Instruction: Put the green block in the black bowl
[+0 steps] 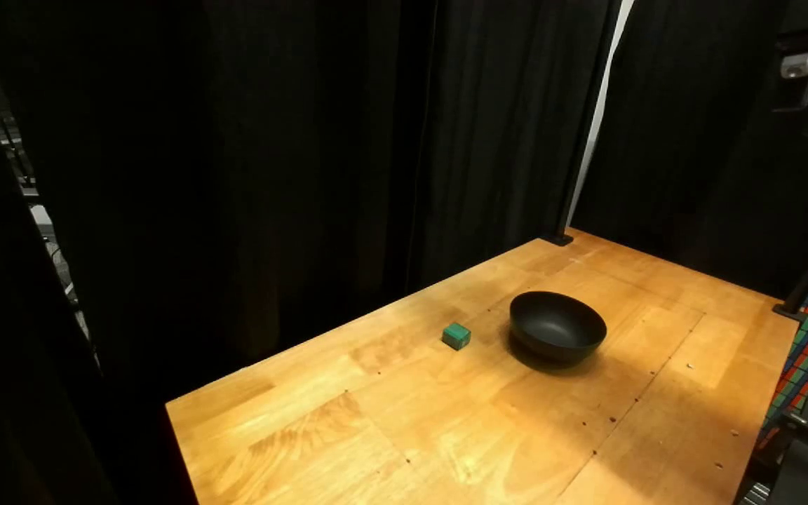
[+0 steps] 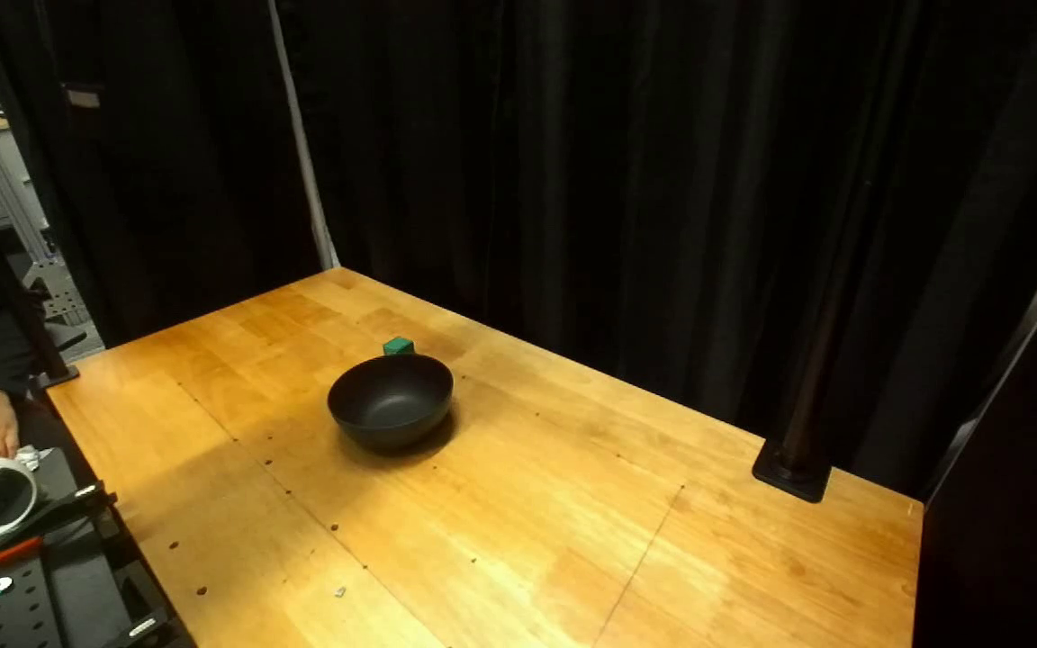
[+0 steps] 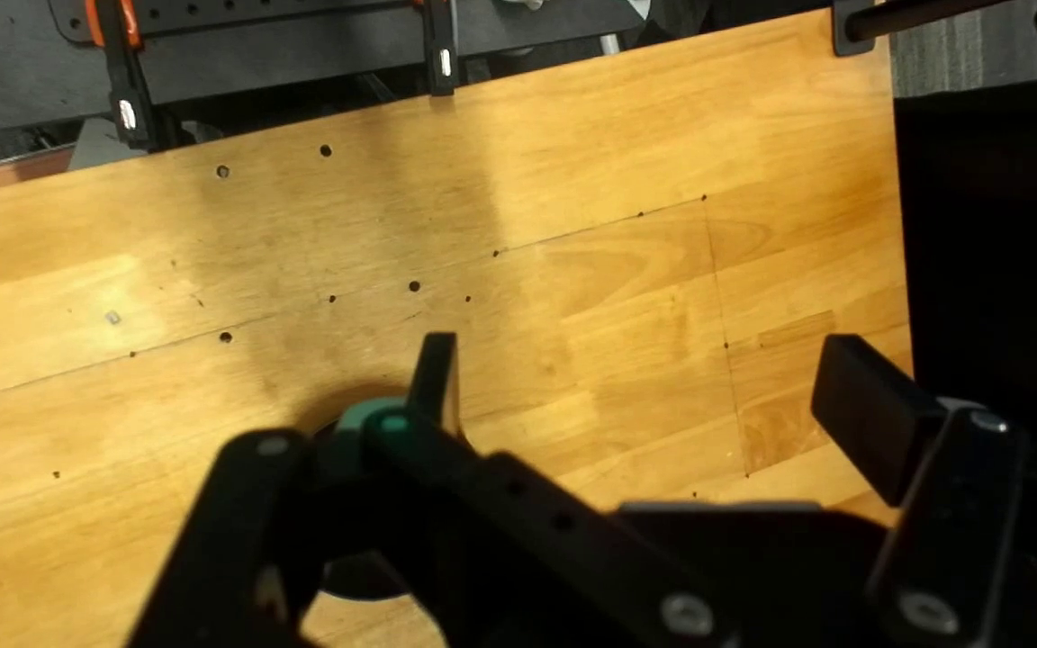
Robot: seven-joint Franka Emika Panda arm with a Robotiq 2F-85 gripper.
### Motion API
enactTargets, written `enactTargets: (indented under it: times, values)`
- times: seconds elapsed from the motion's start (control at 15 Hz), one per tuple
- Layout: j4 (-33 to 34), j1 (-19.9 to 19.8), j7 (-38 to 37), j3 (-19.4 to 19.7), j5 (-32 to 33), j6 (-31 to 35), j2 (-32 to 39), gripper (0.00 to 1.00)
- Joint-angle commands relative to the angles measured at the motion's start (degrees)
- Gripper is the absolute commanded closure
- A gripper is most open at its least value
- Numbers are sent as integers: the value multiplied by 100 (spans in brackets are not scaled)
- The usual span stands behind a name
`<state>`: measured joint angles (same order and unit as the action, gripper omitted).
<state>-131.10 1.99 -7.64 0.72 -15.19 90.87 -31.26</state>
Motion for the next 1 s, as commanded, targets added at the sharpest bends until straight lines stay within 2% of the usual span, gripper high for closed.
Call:
enactTargets:
  times: [0.0,0.27,0.47,0.67,0.93]
  values:
    - [247,6,78,-343,97,729,808,0]
    - [418,151,-30,-780,429,2252,1940,0]
    - [494,213,-371,-996,1018,3482,2809,0]
    - [571,311,-901,-981,1651,4517,3648,0]
    - [774,567,-1635,-721,2387,5301,4577,0]
